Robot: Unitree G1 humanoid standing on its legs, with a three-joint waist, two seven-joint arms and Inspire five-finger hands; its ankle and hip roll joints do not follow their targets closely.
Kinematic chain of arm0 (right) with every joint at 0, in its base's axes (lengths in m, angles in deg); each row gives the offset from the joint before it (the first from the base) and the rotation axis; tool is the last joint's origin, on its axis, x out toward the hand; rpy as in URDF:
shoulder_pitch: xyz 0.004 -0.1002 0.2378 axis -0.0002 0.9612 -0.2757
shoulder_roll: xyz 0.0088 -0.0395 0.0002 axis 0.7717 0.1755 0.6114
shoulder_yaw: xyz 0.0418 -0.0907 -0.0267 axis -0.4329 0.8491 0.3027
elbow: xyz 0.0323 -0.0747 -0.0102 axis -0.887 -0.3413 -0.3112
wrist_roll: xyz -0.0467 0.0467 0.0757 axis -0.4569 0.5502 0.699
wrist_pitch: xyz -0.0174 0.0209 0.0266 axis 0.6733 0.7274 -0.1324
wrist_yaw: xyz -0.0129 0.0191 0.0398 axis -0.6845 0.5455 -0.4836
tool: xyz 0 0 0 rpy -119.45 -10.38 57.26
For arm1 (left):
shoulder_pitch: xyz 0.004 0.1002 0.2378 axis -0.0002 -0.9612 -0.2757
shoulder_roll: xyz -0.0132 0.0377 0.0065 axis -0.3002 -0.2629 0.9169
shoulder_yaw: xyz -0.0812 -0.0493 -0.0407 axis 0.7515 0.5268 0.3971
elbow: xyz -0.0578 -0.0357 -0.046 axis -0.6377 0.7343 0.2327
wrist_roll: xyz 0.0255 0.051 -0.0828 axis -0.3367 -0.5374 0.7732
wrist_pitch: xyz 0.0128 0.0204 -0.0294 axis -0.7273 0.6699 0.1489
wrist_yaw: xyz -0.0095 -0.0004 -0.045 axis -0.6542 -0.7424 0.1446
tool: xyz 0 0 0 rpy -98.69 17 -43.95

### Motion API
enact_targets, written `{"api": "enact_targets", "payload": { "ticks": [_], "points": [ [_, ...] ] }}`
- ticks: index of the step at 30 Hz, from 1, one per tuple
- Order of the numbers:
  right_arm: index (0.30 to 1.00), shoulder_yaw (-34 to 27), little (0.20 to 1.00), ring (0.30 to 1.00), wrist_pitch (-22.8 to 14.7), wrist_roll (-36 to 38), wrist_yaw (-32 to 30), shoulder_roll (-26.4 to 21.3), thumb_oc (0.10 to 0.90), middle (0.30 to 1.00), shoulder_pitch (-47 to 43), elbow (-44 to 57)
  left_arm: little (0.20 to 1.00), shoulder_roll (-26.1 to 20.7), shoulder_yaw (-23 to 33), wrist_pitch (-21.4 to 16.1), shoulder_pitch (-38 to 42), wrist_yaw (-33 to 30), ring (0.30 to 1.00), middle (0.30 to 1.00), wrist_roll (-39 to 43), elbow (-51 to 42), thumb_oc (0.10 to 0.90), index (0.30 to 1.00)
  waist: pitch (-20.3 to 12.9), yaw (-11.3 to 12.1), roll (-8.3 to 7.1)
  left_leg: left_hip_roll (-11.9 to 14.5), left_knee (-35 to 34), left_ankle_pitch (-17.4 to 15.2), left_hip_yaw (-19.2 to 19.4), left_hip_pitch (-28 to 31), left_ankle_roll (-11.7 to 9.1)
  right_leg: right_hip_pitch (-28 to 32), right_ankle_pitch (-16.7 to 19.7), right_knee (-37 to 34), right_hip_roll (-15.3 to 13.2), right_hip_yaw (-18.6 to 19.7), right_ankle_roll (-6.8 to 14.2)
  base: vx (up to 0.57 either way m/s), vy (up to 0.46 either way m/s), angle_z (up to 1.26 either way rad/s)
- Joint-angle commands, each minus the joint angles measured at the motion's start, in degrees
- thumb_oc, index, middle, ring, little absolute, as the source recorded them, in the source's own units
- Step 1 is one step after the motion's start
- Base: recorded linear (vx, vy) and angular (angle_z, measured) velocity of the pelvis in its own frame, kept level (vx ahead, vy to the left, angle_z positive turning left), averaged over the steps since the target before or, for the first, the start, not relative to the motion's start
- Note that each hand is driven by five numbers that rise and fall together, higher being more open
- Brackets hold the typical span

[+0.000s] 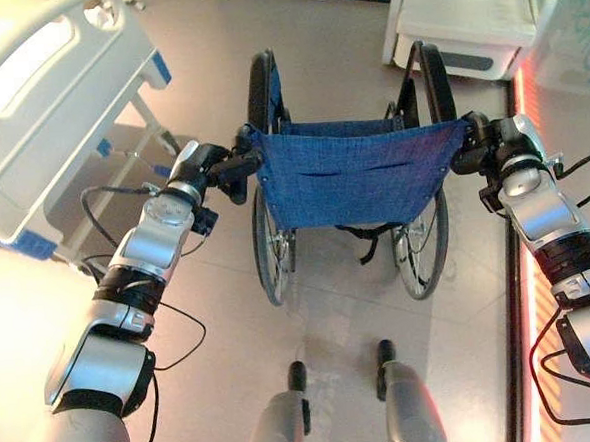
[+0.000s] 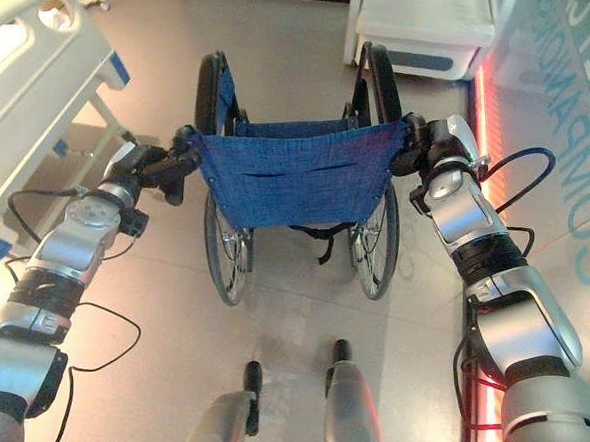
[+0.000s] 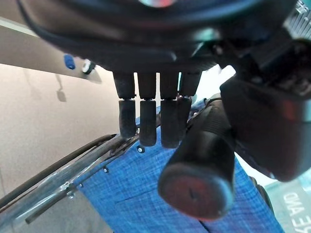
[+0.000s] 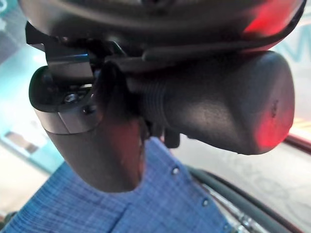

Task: Push the wheelchair next to the bed

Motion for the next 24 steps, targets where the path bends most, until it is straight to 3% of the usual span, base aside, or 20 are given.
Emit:
{"api": "enact_targets", "payload": {
  "ticks": [1, 2, 3, 5, 6, 8, 9, 11, 14, 15, 16, 18, 21, 22, 24],
  "points": [
    [0.300, 5.09, 0.300, 0.300, -10.11, 2.78, 6.23, 0.36, 0.400, 0.300, 4.21, 5.47, 0.300, 1.71, -4.13, -3.25, -10.71, 1.21, 0.300, 0.300, 0.78, 2.89, 0.400, 0.300, -2.42, -0.47, -1.66, 2.76, -11.00, 2.98, -0.82, 12.11, -0.90, 3.78, 7.77, -4.86, 0.96, -0.55, -4.80, 0.38, -0.230, 0.10],
    [0.300, 5.16, 0.300, 0.300, -9.91, 2.67, 6.39, 0.30, 0.400, 0.300, 4.44, 5.69, 0.300, 1.99, -3.85, -3.52, -11.02, 1.08, 0.300, 0.300, 1.10, 3.04, 0.400, 0.300, -2.80, -0.59, -1.60, 3.34, -10.90, 3.77, -0.87, 12.69, -1.20, 4.18, 7.38, -5.01, 1.23, -0.91, -5.17, 0.55, -0.291, 0.56],
    [0.300, 5.28, 0.300, 0.300, -8.56, 2.22, 6.48, 0.50, 0.400, 0.300, 5.14, 6.26, 0.300, 3.08, -2.78, -5.44, -12.03, -0.14, 0.300, 0.300, 2.35, 3.47, 0.400, 0.300, -4.23, -0.92, -1.49, 5.31, -10.37, 7.48, -0.50, 14.72, -2.51, 5.09, 6.31, -5.48, 1.72, -2.37, -6.31, 0.35, -0.164, 0.59],
    [0.300, 5.12, 0.300, 0.300, -8.01, 2.08, 6.47, 0.22, 0.400, 0.300, 6.64, 6.31, 0.300, 4.13, -2.16, -7.42, -13.20, -1.96, 0.300, 0.300, 3.49, 3.44, 0.400, 0.300, -5.51, -1.17, -1.58, 7.22, -7.44, 11.86, 0.70, 14.74, -3.37, 6.92, 4.52, -5.96, 2.73, -3.72, -8.07, 0.45, -0.251, 0.24],
    [0.300, 4.95, 0.300, 0.300, -7.55, 2.02, 5.70, 0.60, 0.400, 0.300, 7.91, 6.16, 0.300, 5.02, -1.66, -8.76, -13.80, -3.20, 0.300, 0.300, 4.21, 3.38, 0.400, 0.300, -5.59, -0.61, -2.21, 6.95, -1.91, 14.48, 1.17, 10.96, -3.28, 9.47, 3.52, -6.53, 3.43, -4.28, -9.25, 0.47, -0.301, 0.29],
    [0.300, 4.86, 0.300, 0.300, -7.10, 2.34, 4.99, 0.86, 0.400, 0.300, 8.60, 6.20, 0.300, 5.49, -1.34, -9.42, -14.24, -3.89, 0.300, 0.300, 4.40, 3.19, 0.400, 0.300, -5.34, -0.09, -2.52, 6.22, 0.05, 14.65, 1.29, 8.45, -2.87, 10.85, 2.96, -6.59, 3.78, -4.31, -9.60, 0.36, -0.194, 0.32],
    [0.300, 4.54, 0.300, 0.300, -6.58, 2.41, 3.76, 1.74, 0.400, 0.300, 9.92, 6.00, 0.300, 6.38, -0.69, -10.44, -15.12, -5.19, 0.300, 0.300, 4.34, 2.57, 0.400, 0.300, -3.57, 1.81, -2.37, 3.90, 1.47, 14.42, 1.22, 2.28, -1.87, 13.69, 1.52, -5.64, 4.97, -3.51, -10.00, 0.52, -0.173, -0.16],
    [0.300, 4.72, 0.300, 0.300, -6.22, 2.52, 2.24, 3.14, 0.400, 0.300, 10.03, 5.49, 0.300, 6.90, 0.26, -10.97, -15.93, -6.11, 0.300, 0.300, 4.18, 1.73, 0.400, 0.300, -2.21, 3.36, -1.87, 2.20, -2.97, 15.06, 2.12, -0.61, -1.85, 16.14, 0.59, -5.19, 6.38, -2.75, -9.86, 0.52, -0.103, -0.33],
    [0.300, 4.34, 0.300, 0.300, -5.84, 2.67, 1.19, 4.31, 0.400, 0.300, 10.41, 6.15, 0.300, 6.78, 0.86, -11.06, -16.44, -7.15, 0.300, 0.300, 3.96, 0.12, 0.400, 0.300, -0.46, 6.38, 0.60, 1.87, -14.73, 23.19, 2.58, -5.96, -4.60, 22.52, -2.19, -6.48, 10.43, -1.67, -10.15, 0.57, 0.041, -0.23],
    [0.300, 4.32, 0.300, 0.300, -5.76, 2.57, 1.15, 4.33, 0.400, 0.300, 10.47, 6.89, 0.300, 6.47, 1.27, -10.77, -16.97, -7.46, 0.300, 0.300, 3.60, -0.97, 0.400, 0.300, -0.37, 7.78, 1.54, 1.73, -20.23, 27.26, 1.82, -7.85, -5.87, 25.15, -2.95, -7.58, 11.81, -0.42, -10.19, 0.58, 0.104, -0.33],
    [0.300, 4.37, 0.300, 0.300, -6.02, 2.53, 1.45, 4.13, 0.400, 0.300, 10.17, 7.30, 0.300, 6.18, 1.84, -10.52, -17.58, -7.73, 0.300, 0.300, 3.38, -2.05, 0.400, 0.300, -0.30, 8.81, 1.84, 1.49, -24.04, 28.84, 1.46, -8.77, -6.26, 26.97, -3.47, -8.40, 12.22, 0.79, -10.17, 0.67, 0.166, -0.42],
    [0.300, 4.54, 0.300, 0.300, -7.36, 1.56, 3.86, 2.96, 0.400, 0.300, 8.86, 7.57, 0.300, 5.03, 3.38, -10.27, -18.17, -7.80, 0.300, 0.300, 3.20, -3.71, 0.400, 0.300, -0.75, 9.77, 2.22, 1.20, -27.21, 27.93, 2.15, -8.76, -5.78, 28.24, -5.66, -8.06, 12.15, 2.27, -10.28, 0.53, 0.231, -0.73],
    [0.300, 4.40, 0.300, 0.300, -9.19, 1.53, 4.70, 2.11, 0.400, 0.300, 8.77, 6.89, 0.300, 3.79, 4.03, -10.14, -17.88, -6.30, 0.300, 0.300, 3.72, -3.62, 0.400, 0.300, -2.16, 9.58, 2.16, 1.25, -21.59, 22.60, 4.13, -7.81, -3.59, 27.15, -8.49, -4.57, 10.38, 1.10, -10.10, 0.45, 0.229, -0.89],
    [0.300, 3.71, 0.300, 0.300, -10.71, 0.92, 5.14, 3.17, 0.400, 0.300, 10.57, 6.60, 0.300, 3.30, 4.09, -9.66, -18.45, -5.78, 0.300, 0.300, 4.17, -3.80, 0.400, 0.300, -3.29, 10.32, 1.45, 0.64, -17.03, 19.24, 3.32, -8.63, -2.74, 28.05, -9.51, -2.63, 8.60, -0.02, -9.61, 0.47, 0.175, -0.48],
    [0.300, 3.41, 0.300, 0.300, -11.36, 0.19, 5.12, 3.88, 0.400, 0.300, 12.27, 6.82, 0.300, 3.42, 4.91, -9.22, -19.54, -4.75, 0.300, 0.300, 2.90, -4.75, 0.400, 0.300, -4.51, 11.13, 0.34, 0.30, -14.64, 15.90, 3.75, -7.67, -1.12, 29.01, -9.30, -0.92, 6.19, -1.65, -8.35, 0.60, 0.221, -0.36]
  ]
}}
